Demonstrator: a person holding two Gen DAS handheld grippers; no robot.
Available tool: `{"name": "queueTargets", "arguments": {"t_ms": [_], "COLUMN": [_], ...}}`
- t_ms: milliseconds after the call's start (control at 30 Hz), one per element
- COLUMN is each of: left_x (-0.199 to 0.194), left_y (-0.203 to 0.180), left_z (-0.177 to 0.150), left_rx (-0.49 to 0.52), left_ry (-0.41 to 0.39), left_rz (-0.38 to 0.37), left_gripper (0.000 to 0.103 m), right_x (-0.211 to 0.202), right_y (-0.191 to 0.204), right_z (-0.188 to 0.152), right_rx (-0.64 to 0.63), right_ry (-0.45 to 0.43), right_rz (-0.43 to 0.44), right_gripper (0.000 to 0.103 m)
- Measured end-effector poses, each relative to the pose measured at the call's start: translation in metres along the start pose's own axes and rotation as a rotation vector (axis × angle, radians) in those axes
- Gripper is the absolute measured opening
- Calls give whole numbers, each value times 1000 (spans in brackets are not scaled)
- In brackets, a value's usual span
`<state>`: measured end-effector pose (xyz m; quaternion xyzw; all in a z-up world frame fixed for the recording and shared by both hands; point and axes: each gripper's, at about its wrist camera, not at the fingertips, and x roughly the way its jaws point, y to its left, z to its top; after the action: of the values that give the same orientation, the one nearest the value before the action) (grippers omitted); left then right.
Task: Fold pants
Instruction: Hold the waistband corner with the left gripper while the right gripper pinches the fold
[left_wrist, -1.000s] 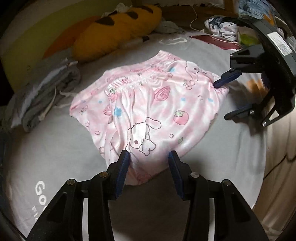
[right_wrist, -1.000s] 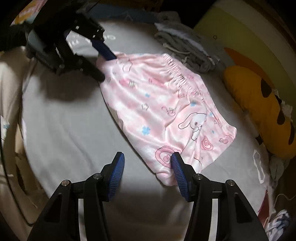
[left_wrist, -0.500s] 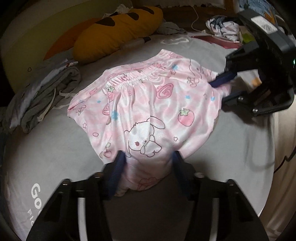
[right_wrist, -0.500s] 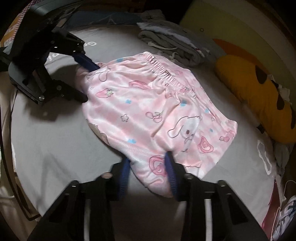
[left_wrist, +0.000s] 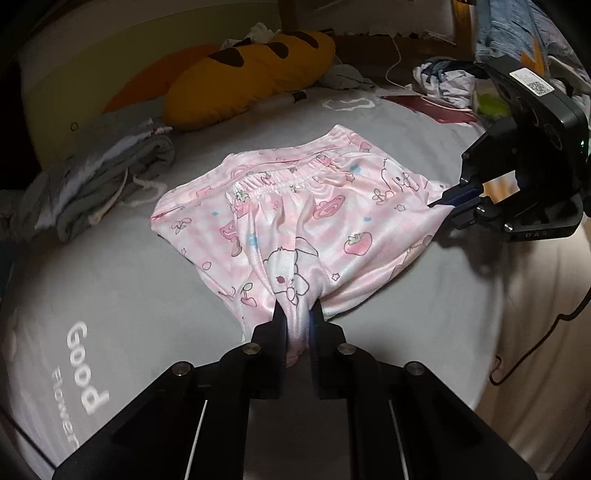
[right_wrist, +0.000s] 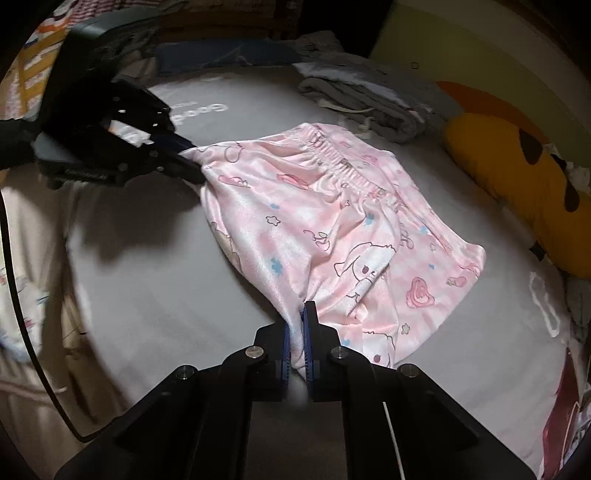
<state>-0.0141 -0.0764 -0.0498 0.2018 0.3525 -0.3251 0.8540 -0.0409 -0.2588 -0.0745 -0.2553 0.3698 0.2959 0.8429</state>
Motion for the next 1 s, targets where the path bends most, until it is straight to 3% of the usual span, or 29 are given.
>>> {"name": "queueTargets", "arguments": {"t_ms": [200,333,433,500,600,700,767,833,900,1000], "left_x": [-14,-26,-29,-24,-12,3,10,11,4,-13], "left_y": [-16,-35,-45,-45,-39,-35,-33,-27,-17,-9], "left_z": [-14,-20,-21,-20,-19,-22,-25,-26,-22,-12], "left_rx": [32,128,173,178,165,147,145,116,66,45], "left_ry": [17,-19,-25,-23,-15,27,43,42,15,-57], "left_rz": [7,21,22,36,52,36,48,50,18,12], "left_gripper": [14,31,37,38,49,50,47,18,9,8], "right_x": [-8,-9,-16,-19,-23,-23,-25,-23,-23,-28], "right_y": [15,2,-5,-11,-15,-16,-14,-15,-15,-15], "right_z": [-5,-4,-2,2,5,4,1,-1,-1,3], "right_rx": [5,100,131,146,160,161,160,158,160,141], "right_ry": [10,-6,-34,-46,-54,-52,-47,-42,-46,-68], "right_rz": [-6,33,40,41,38,28,32,33,46,38], "right_gripper": [6,6,6,6,6,6,6,6,6,6]}}
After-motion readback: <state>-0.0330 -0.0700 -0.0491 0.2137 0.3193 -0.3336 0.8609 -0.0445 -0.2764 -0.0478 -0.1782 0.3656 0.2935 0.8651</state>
